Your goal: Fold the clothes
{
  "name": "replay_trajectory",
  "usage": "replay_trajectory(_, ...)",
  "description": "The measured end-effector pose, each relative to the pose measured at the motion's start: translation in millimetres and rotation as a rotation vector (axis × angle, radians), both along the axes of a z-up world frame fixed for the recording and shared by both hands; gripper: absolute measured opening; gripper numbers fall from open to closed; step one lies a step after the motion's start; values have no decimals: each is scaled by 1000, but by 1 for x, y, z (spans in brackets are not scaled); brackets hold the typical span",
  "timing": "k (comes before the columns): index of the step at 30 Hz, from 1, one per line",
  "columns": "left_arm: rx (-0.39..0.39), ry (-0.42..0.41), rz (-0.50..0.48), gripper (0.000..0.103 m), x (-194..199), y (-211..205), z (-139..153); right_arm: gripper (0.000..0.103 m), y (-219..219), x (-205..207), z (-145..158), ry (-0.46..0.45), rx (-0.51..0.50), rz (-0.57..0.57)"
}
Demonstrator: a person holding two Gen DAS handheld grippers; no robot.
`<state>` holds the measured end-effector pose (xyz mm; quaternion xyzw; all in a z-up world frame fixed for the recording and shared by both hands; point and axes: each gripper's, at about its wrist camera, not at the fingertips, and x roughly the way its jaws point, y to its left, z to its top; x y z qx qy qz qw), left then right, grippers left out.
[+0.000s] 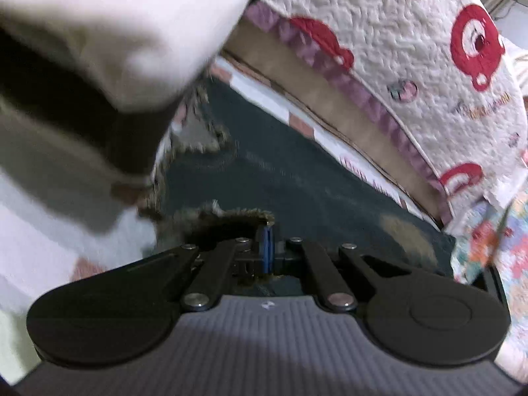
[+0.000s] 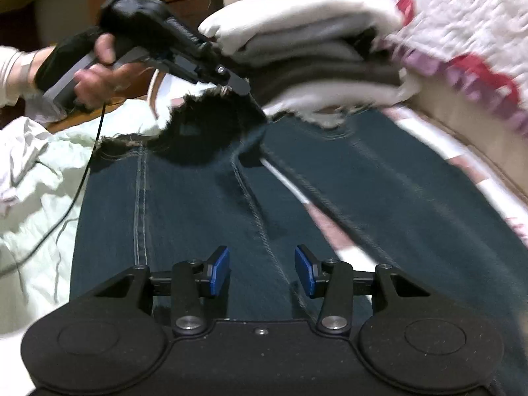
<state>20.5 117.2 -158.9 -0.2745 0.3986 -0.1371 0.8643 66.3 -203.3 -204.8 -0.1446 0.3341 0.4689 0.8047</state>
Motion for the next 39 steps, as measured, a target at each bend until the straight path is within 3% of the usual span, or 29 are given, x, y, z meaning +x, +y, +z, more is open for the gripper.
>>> replay_trajectory(7,-12,-19,6,1,-20,14,-14,49,64,12,-7,-37,-1,59)
replay_trajectory(10,-36,-57,7,1,-23,20,-11,51,93,17,-15,-86,-48,90)
replay_trajectory(13,23,-130,26,0,-28,18,-6,54,105,25,-20,-95,-35,82)
replay_trajectory(15,22,-140,13,0,-30,16,-7,10,103,30,-20,-64,26,89)
replay_trajectory(16,23,-147,4,0,-31,15,-7,4,97,35,-18,-25,68,70)
replay_trajectory(18,33,-169,-23,2,-35,14,-7,4,87,37,-11,1,141,30)
replay_trajectory(19,51,-180,-33,4,-37,14,-7,4,81,38,-7,5,167,12)
replay_trajectory(22,229,-265,-90,12,-48,0,-1,4,70,36,5,0,212,-9)
replay_trajectory(24,287,-299,-136,35,-53,-8,1,4,71,34,9,-9,210,-8)
replay_trajectory(25,301,-308,-158,40,-54,-12,0,4,72,32,11,-12,208,-6)
replay_trajectory(29,399,-331,-208,43,-52,-25,-4,4,77,28,14,-53,181,27)
replay_trajectory(32,406,-329,-176,36,-45,-24,-6,4,77,27,19,-78,173,55)
replay_trajectory(33,407,-320,-165,14,-43,-22,-6,4,76,27,22,-85,176,61)
replay_trajectory(34,417,-312,-155,5,-40,-22,-6,4,74,28,24,-91,176,69)
replay_trajectory(39,488,-332,-52,2,-35,-25,14,6,75,36,26,-126,124,20)
